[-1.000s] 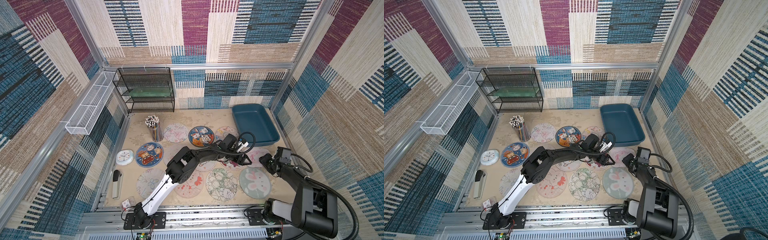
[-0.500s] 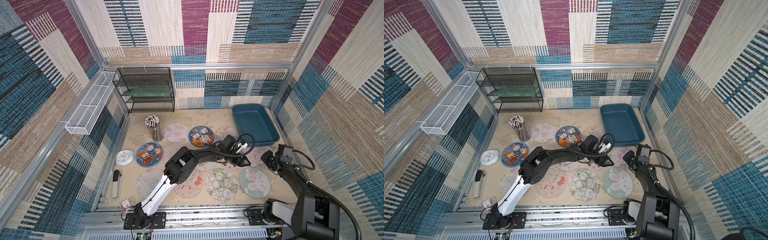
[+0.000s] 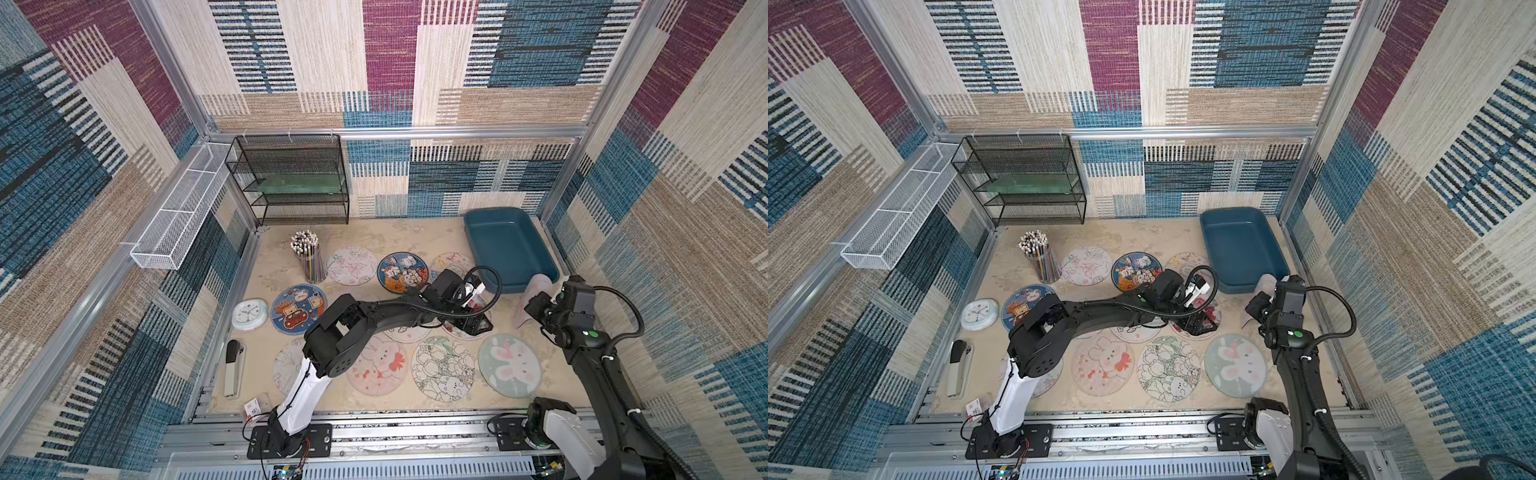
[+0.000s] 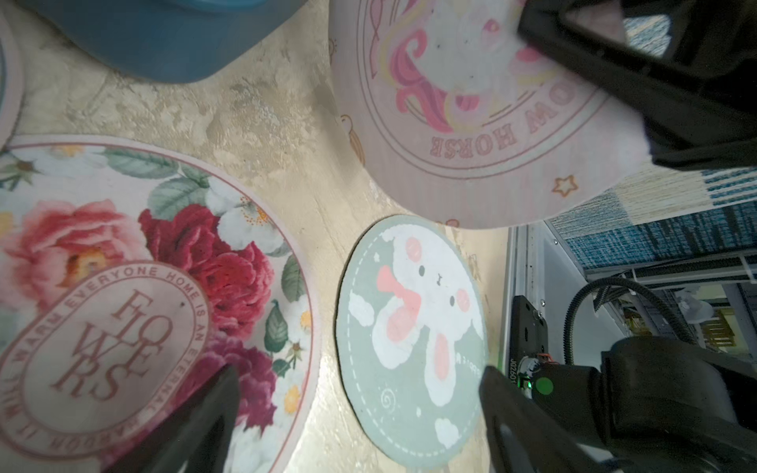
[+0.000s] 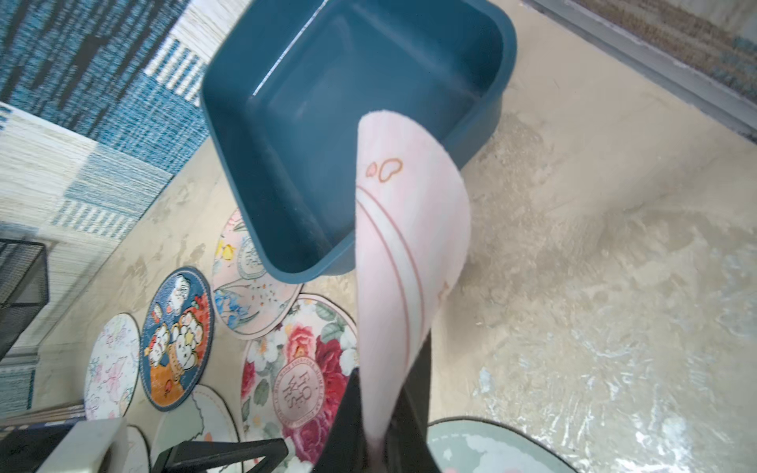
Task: Put the coasters into the storage box
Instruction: Pick up the coaster from the center of the board, then place the coaster in the storage box.
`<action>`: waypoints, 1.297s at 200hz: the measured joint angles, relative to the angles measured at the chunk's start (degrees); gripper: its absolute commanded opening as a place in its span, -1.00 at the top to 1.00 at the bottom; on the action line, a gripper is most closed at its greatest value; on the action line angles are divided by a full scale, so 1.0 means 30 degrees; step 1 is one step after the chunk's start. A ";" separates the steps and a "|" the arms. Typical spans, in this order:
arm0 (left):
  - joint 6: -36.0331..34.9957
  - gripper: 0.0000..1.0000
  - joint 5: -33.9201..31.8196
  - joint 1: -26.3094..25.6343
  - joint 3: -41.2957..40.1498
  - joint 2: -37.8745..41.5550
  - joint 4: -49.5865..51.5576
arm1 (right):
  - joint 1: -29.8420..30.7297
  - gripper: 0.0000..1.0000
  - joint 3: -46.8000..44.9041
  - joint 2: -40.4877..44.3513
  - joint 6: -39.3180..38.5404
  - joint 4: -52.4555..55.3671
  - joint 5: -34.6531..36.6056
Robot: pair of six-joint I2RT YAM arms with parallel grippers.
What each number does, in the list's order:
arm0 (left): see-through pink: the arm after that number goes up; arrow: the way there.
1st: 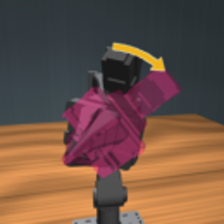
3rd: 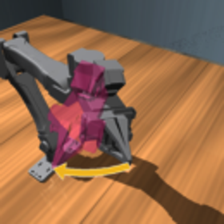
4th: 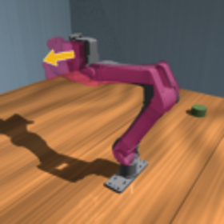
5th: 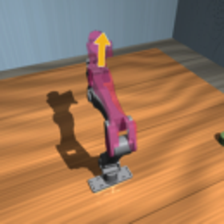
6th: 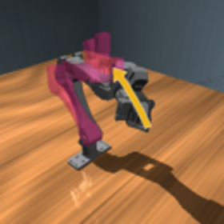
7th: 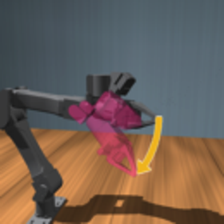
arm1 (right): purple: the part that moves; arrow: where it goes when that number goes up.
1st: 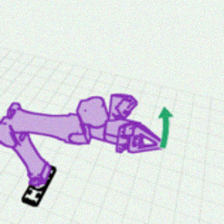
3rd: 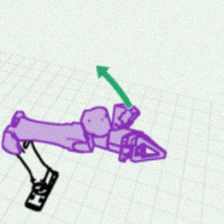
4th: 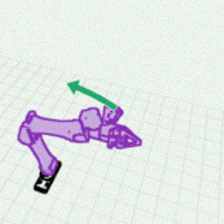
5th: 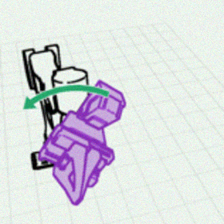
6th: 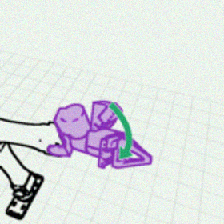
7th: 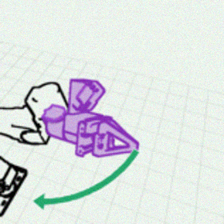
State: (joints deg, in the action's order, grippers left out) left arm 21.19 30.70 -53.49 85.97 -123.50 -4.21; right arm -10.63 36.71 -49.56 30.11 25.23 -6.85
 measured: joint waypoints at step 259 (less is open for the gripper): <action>-0.0466 -0.87 -0.0707 0.1246 -0.3053 0.3045 -0.1013 | 0.1712 0.75 1.1919 -1.9132 0.1158 -0.8888 0.1122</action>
State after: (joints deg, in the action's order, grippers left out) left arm 19.79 28.58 -49.76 76.82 -114.37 -7.25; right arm -5.50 72.47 -106.96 33.58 -1.43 -3.49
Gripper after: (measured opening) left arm 0.935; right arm 0.128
